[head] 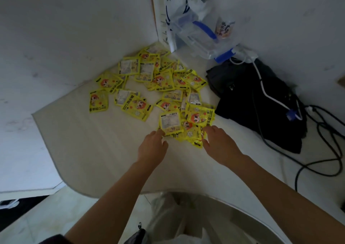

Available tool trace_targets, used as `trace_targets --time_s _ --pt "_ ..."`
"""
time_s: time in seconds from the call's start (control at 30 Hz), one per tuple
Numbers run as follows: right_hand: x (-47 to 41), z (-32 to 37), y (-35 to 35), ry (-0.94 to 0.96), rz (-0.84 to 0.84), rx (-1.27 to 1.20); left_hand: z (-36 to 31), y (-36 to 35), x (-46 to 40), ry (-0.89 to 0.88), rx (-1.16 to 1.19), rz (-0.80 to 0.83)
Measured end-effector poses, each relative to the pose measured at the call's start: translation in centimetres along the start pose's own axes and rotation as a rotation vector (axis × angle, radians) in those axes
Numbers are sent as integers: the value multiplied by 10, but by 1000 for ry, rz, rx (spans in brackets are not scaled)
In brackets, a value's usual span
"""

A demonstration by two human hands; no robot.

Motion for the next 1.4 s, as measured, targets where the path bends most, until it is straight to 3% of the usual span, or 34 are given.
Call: trace_targets --time_s 0.37,0.57,0.87,1.03,1.23,1.4 --pt "-94 -32 7 -168 13 -10 10 -18 -88 270 128 151" --pt "-126 -46 -6 -211 76 -70 9 -25 -100 389 -19 111" --pt "-140 -53 -16 -149 111 67 14 -26 -110 456 57 107" --pt "-143 -53 -12 -167 125 119 26 -23 -121 449 251 141" --pt "-145 -52 -8 -117 156 12 45 -7 -122 504 360 122" --pt "-141 -50 3 -116 174 -118 51 14 -128 444 366 103"
Point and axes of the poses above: each hand's wrist, its own x-axis away from the middle knuckle, its own y-axis out of the back of the hand, z = x × y, the point moved 10 cm from there along -x, towards the middle knuckle, and after that the axes turned 6 degrees about y, right-handed, at the moved point
